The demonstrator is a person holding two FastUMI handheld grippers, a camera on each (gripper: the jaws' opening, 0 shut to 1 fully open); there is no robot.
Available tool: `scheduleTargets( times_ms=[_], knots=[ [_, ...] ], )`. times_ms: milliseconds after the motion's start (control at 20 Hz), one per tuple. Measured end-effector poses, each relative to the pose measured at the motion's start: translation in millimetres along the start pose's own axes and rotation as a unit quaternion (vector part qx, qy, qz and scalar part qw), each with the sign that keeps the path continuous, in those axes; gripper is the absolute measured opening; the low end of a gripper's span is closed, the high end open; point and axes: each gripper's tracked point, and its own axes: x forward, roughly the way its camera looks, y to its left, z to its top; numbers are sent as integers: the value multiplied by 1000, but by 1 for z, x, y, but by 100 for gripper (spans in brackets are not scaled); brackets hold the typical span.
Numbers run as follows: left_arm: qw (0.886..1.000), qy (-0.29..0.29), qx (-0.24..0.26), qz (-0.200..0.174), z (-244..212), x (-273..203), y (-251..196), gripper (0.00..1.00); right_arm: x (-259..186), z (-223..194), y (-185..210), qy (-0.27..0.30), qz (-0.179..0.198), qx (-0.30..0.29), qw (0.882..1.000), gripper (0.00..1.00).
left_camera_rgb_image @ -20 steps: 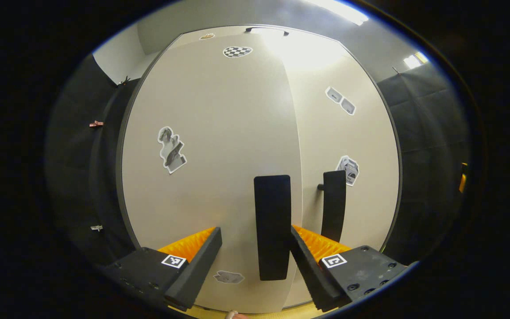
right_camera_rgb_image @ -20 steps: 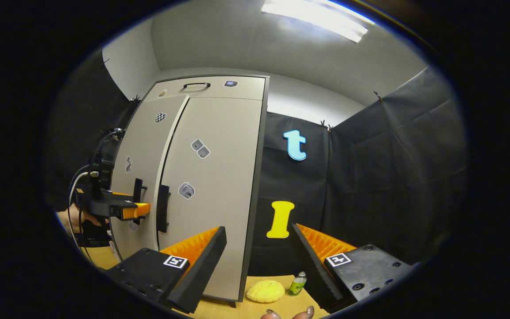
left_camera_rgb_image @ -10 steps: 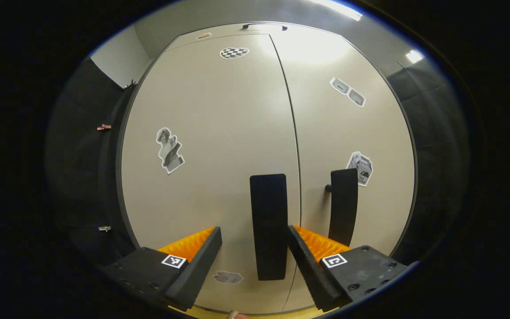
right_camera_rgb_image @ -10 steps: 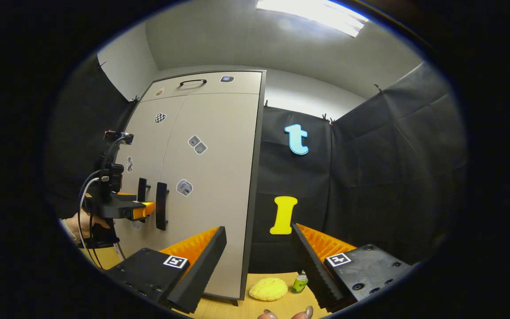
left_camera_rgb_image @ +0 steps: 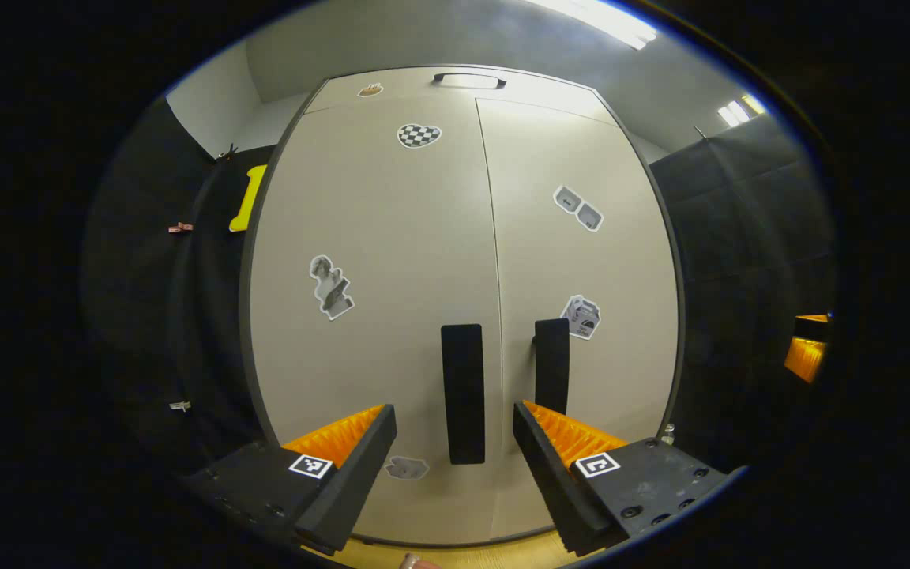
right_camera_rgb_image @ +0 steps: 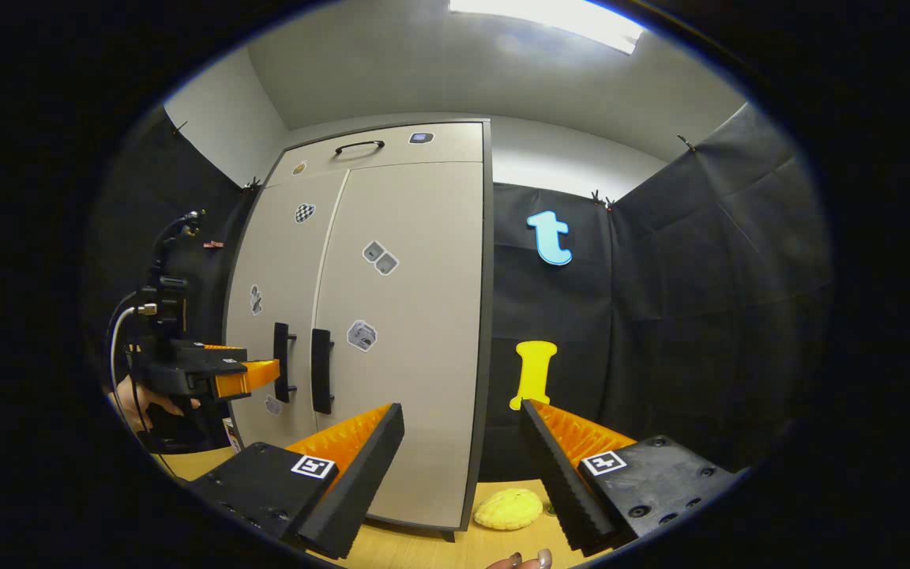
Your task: Grab one shoe with the right hand and put it into the shoe cabinet, grab the other shoe with the left hand and put it into the shoe cabinet; then close the right door with the right hand and the left door with the left hand.
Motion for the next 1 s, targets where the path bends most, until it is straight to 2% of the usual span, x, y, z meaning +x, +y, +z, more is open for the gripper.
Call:
scheduleTargets(
  times_ms=[150,450,1000],
  knots=[
    [1000,10,-11,-5,0,-36,6,95,-5,2,20,1,18,3,1000,97],
    [1000,7,3,5,10,-80,26,95,-14,5,54,6,41,9,999,97],
    [1000,12,-3,-3,6,-103,37,95,-30,2,75,27,45,11,999,97]
  ],
)
